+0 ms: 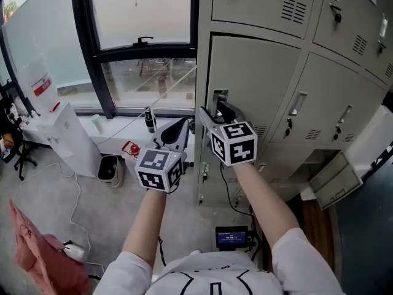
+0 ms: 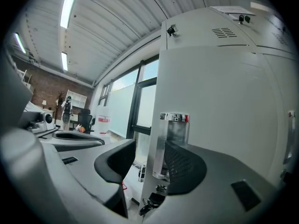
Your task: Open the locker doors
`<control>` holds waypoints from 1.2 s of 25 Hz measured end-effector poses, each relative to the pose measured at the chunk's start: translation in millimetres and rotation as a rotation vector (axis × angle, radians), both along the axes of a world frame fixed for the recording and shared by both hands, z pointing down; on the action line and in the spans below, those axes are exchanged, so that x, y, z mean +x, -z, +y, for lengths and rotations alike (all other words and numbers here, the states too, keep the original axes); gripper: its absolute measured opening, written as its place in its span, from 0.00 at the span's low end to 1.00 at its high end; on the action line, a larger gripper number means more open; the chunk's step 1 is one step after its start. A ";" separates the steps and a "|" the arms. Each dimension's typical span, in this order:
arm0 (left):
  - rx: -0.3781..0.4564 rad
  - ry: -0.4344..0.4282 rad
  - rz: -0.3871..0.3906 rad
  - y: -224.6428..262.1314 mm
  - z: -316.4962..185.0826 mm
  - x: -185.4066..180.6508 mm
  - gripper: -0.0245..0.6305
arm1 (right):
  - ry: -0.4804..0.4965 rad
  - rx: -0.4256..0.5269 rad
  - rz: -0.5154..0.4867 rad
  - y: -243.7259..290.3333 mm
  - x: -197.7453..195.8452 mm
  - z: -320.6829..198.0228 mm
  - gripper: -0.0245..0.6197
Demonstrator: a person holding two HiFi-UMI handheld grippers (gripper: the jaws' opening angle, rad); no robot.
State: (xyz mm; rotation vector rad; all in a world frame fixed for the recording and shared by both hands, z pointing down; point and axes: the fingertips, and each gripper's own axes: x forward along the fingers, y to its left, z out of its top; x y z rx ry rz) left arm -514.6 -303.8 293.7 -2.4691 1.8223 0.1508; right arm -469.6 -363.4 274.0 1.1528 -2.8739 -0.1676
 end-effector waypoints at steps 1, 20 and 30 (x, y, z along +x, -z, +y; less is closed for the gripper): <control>0.000 0.000 0.002 0.1 1.2 1.5 0.05 | 0.000 0.003 0.006 -0.1 1.9 3.3 0.30; -0.002 0.026 0.034 -3.4 40.2 52.0 0.04 | 0.029 -0.017 -0.023 3.2 62.4 73.7 0.26; 0.007 -0.025 0.017 4.6 58.7 118.1 0.05 | 0.058 -0.045 -0.036 2.1 121.5 109.6 0.25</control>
